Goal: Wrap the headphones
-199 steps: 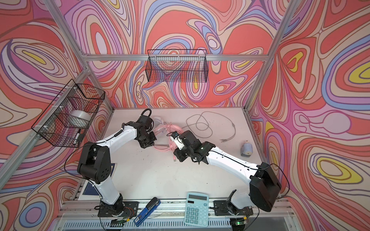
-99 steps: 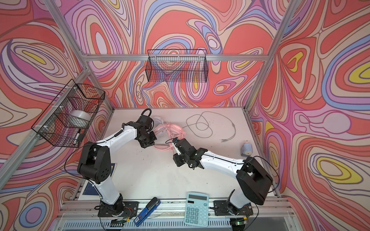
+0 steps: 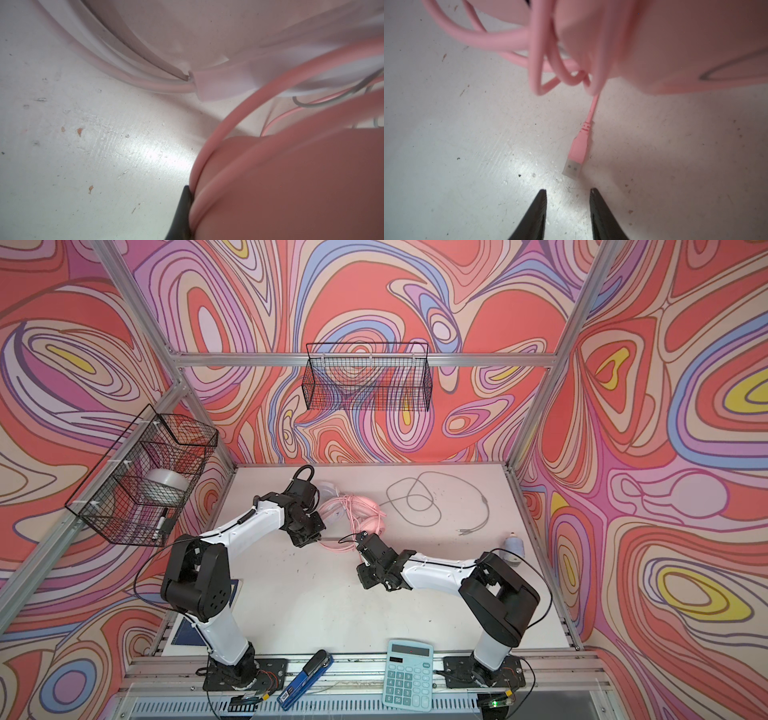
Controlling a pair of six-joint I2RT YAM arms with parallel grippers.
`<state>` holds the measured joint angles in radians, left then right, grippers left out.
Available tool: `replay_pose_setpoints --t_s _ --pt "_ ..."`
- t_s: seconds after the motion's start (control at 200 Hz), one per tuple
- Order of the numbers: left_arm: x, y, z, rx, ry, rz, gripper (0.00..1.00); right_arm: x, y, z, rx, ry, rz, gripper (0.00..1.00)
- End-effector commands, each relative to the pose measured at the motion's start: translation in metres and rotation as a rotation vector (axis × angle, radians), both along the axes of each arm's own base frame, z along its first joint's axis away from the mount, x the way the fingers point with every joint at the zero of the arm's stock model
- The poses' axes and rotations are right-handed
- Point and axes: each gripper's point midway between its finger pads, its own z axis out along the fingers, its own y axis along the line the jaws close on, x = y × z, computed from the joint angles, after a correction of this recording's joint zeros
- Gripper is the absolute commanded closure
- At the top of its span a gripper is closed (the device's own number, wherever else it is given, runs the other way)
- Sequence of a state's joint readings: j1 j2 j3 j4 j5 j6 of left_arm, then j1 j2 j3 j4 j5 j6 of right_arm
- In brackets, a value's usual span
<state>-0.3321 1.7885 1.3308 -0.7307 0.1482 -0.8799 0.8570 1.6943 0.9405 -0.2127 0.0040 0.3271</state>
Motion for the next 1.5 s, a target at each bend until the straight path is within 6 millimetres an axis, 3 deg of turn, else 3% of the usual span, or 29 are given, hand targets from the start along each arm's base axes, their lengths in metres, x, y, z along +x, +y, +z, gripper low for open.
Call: replay_pose_setpoints --t_s 0.0,0.506,0.932,1.187,1.498 --pt "0.012 -0.006 0.008 -0.041 -0.031 0.019 1.00 0.008 0.006 -0.005 -0.016 -0.007 -0.005 0.62" --pt "0.010 -0.007 0.003 -0.047 -0.024 0.022 1.00 0.020 0.008 -0.040 -0.114 0.043 -0.049 0.67" --pt "0.009 -0.007 0.004 -0.046 -0.025 0.023 1.00 0.001 -0.017 -0.062 -0.210 0.125 -0.070 0.83" --pt "0.010 -0.004 0.008 -0.038 -0.033 0.028 1.00 -0.004 -0.011 -0.033 -0.142 0.084 0.002 0.97" --pt "0.011 -0.006 0.015 -0.040 -0.048 0.027 1.00 -0.018 -0.014 0.018 -0.099 -0.004 0.155 1.00"
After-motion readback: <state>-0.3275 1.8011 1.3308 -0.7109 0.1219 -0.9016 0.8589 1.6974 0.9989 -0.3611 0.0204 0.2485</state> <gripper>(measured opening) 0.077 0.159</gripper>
